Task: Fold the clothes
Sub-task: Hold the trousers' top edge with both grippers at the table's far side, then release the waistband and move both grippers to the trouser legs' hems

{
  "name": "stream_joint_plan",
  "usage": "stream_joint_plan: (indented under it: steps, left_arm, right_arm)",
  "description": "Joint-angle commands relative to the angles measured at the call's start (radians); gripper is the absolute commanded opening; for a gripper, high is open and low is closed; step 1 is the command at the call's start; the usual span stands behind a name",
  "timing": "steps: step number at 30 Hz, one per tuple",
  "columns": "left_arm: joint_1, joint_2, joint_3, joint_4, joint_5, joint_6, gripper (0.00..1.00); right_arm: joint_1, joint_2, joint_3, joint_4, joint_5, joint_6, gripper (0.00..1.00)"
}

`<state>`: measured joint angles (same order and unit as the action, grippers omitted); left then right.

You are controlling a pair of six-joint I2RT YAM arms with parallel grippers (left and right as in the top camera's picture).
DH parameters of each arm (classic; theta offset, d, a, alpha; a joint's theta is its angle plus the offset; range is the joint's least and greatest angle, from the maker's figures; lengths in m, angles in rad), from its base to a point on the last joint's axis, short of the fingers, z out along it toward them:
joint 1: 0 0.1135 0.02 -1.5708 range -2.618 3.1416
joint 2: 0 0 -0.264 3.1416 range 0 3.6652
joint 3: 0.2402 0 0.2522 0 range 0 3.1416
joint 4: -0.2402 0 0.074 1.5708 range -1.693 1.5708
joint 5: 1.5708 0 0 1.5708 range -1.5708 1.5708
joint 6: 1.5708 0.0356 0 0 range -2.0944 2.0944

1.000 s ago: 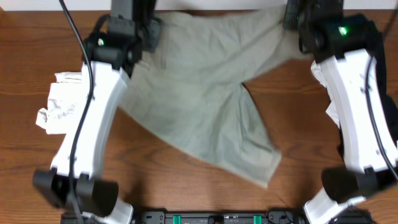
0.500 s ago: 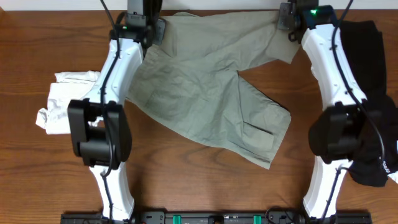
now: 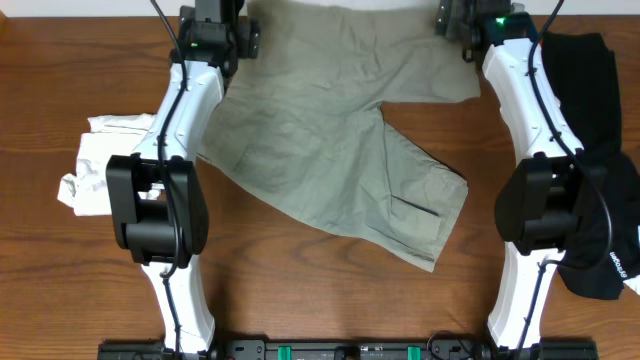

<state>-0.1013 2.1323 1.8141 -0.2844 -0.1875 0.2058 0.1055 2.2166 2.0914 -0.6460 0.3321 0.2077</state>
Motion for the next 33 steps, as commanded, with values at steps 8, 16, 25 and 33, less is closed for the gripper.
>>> stream_joint_plan:
  steps: [8, 16, 25, 33]
  left_arm:
    - [0.005, -0.089, 0.006, -0.283, -0.022, -0.116, 0.98]
    - [0.005, -0.219, 0.006, -0.619, 0.152, -0.137, 0.98]
    - [0.005, -0.353, -0.001, -0.828, 0.151, -0.140, 0.98]
    - [0.005, -0.539, -0.114, -0.819, 0.151, -0.167, 0.98]
  right_arm:
    - [-0.009, -0.167, 0.004, -0.190, -0.095, -0.022, 0.99]
    - [-0.020, -0.298, 0.004, -0.599, -0.159, 0.017, 0.99]
    - [-0.083, -0.422, -0.035, -0.780, -0.331, 0.013, 0.99]
    - [-0.106, -0.551, -0.399, -0.684, -0.380, -0.003, 0.99]
